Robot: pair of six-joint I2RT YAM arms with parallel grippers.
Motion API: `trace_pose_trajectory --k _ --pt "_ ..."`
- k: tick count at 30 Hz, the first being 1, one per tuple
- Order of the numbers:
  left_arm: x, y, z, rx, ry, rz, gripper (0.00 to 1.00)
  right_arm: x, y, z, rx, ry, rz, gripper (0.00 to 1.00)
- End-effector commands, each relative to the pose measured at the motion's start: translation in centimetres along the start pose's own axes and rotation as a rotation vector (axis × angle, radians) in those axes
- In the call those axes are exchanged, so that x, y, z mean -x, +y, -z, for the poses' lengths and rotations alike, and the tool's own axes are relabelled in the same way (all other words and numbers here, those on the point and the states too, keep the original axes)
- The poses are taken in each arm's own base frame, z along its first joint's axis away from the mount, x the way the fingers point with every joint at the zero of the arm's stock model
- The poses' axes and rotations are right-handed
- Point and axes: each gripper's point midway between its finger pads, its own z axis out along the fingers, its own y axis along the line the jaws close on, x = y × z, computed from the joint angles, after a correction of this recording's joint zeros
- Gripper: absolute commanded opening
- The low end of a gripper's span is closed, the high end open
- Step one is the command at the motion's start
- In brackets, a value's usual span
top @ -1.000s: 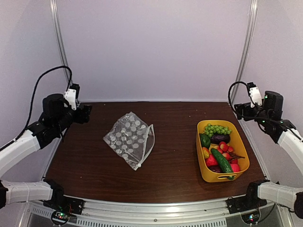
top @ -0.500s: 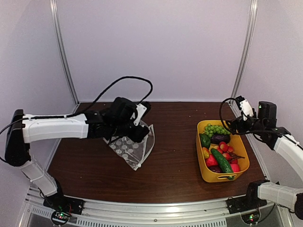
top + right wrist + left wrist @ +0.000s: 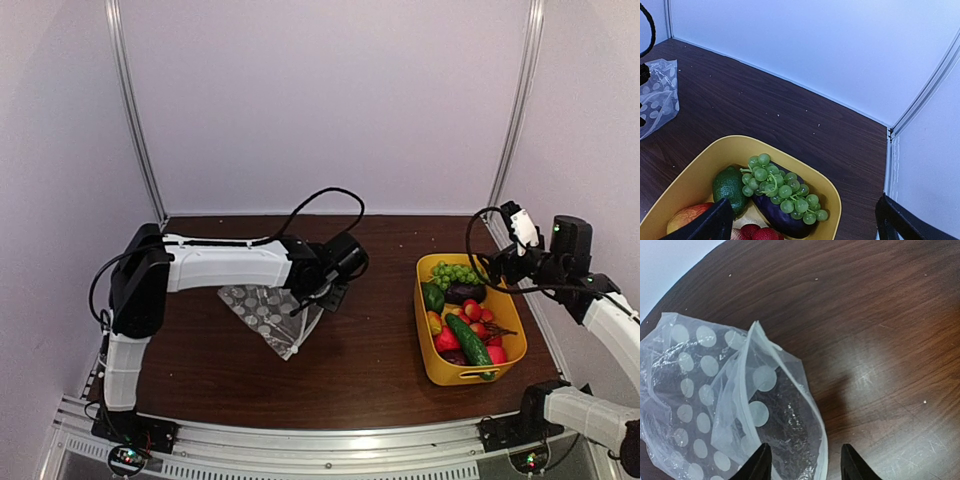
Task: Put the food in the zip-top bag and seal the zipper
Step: Pick up the zipper food storage bag at the center of the board, then pass from the left arm to the right
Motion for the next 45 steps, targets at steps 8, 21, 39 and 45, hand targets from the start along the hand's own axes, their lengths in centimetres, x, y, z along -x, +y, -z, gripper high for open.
trace_pose_trajectory --k 8,21,39,45 --pt "-2.1 2.9 -0.2 0.134 0.059 0.06 0.46 -1.3 1.2 -0.5 0.051 0.032 0.013 1.0" --pt "0.7 4.3 0.4 0.103 -0.021 0.048 0.0 3.0 3.0 -2.0 0.213 0.011 -0.124 0.97" --pt "2.4 3.1 10.9 -0.299 -0.253 0.011 0.0 10.4 16.9 -6.5 0.578 0.133 -0.028 0.87" --pt "2.9 1.9 11.3 -0.353 -0.28 0.023 0.0 10.9 22.9 -7.6 0.652 0.189 0.033 0.84"
